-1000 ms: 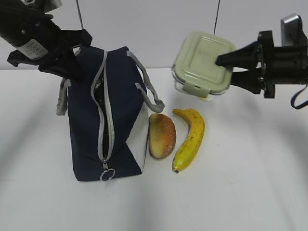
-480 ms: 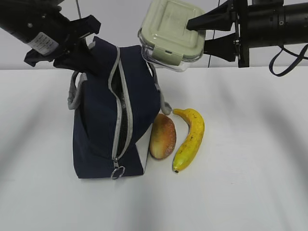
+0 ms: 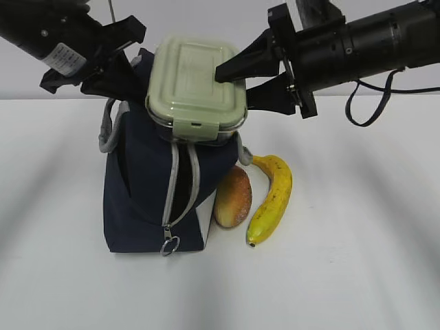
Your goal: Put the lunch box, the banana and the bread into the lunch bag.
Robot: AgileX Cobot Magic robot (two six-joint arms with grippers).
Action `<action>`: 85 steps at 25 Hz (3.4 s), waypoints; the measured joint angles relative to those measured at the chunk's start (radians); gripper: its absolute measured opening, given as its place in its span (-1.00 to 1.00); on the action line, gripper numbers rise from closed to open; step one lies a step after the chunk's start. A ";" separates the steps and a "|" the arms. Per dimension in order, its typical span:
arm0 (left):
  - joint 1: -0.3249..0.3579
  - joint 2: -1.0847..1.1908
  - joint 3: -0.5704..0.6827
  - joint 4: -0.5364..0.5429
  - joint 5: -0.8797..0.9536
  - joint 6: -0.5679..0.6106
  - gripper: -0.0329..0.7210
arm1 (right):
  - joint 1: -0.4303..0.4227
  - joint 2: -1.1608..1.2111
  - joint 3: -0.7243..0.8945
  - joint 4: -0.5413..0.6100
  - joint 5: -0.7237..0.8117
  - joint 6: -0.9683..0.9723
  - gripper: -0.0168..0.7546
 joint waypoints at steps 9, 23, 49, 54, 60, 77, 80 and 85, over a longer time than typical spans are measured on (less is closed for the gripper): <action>0.000 0.000 0.000 0.031 0.003 0.009 -0.92 | 0.032 0.104 -0.010 -0.089 -0.064 0.027 0.03; 0.000 0.000 0.000 0.063 0.006 0.011 -0.92 | 0.108 0.125 -0.028 -0.132 -0.186 0.044 0.03; 0.002 0.000 0.000 0.074 0.015 0.011 -0.92 | 0.214 0.382 -0.269 -0.181 -0.212 0.136 0.03; 0.002 0.000 0.000 0.072 0.015 0.011 -0.92 | 0.216 0.397 -0.277 -0.195 -0.231 0.149 0.03; 0.002 0.000 0.000 0.070 0.014 0.011 -0.92 | 0.218 0.398 -0.279 -0.227 -0.239 0.166 0.08; 0.002 0.000 0.000 0.123 0.026 0.011 -0.92 | 0.156 0.335 -0.348 -0.256 0.052 0.119 0.34; 0.002 0.000 0.000 0.136 0.028 0.012 -0.92 | 0.153 0.258 -0.348 -0.256 0.065 0.109 0.34; 0.002 0.000 0.000 0.146 0.030 0.013 -0.92 | 0.153 0.116 -0.348 -0.329 0.067 0.110 0.34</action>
